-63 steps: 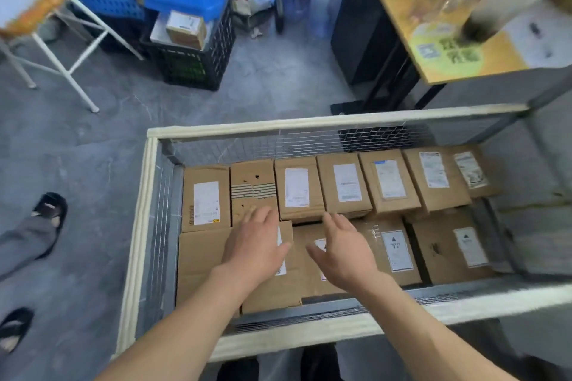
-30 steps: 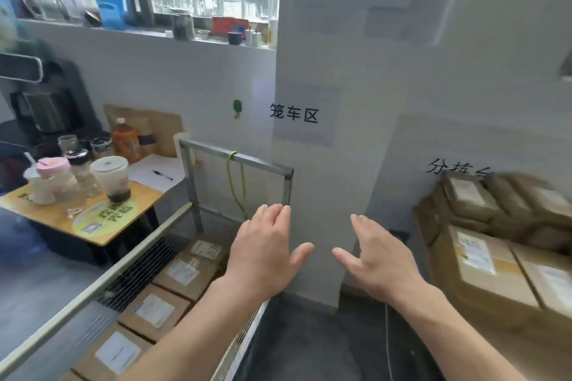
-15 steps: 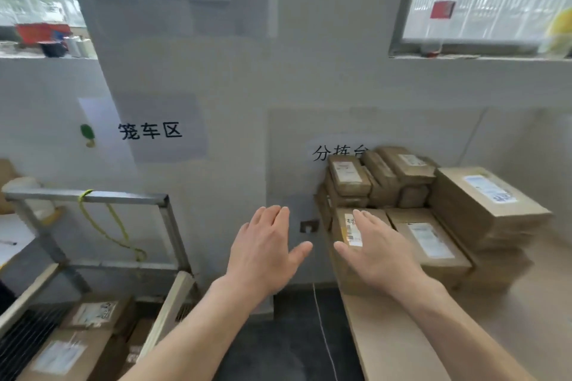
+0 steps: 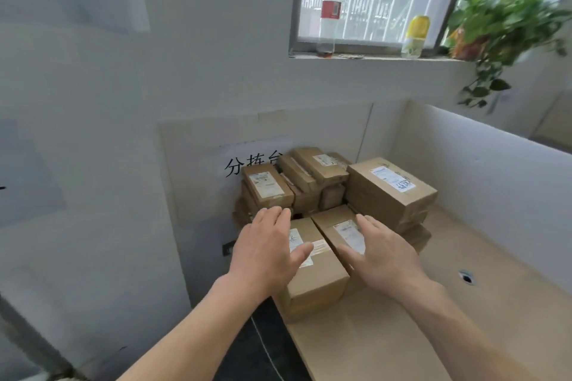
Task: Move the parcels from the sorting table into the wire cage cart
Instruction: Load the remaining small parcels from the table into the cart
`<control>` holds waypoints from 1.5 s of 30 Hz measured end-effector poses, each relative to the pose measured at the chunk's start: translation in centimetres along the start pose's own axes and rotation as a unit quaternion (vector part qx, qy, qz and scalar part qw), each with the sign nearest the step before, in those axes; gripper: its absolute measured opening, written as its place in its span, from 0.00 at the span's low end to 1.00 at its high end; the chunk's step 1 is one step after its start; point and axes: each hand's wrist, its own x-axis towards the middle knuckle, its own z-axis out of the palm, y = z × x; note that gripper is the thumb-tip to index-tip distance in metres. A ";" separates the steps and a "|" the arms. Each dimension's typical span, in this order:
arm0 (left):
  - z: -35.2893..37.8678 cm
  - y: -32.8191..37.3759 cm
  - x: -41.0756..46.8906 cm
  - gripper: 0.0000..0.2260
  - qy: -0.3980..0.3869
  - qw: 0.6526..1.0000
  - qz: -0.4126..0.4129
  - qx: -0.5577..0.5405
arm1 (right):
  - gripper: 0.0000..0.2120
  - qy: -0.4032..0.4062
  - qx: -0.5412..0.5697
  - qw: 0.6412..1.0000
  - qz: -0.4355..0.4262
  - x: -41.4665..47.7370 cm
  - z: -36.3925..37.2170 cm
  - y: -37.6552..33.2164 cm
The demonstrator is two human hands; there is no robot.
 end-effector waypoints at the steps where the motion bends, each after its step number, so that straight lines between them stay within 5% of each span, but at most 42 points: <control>1: 0.2 -0.2 1.1 0.35 -0.004 1.000 0.015 -0.001 | 0.38 0.004 0.000 1.000 0.014 0.6 -0.2 0.1; 10: 3.0 1.6 7.0 0.34 -0.045 0.993 0.107 -0.028 | 0.35 0.030 -0.027 0.994 0.103 2.5 -0.9 2.6; 21: 9.4 6.6 15.0 0.33 -0.084 0.989 0.118 -0.018 | 0.24 0.010 -0.034 0.990 0.134 8.5 -0.7 10.5; 45: 24.6 12.0 26.5 0.34 -0.209 0.970 -0.049 -0.113 | 0.21 -0.045 0.026 0.970 0.236 26.6 3.8 29.3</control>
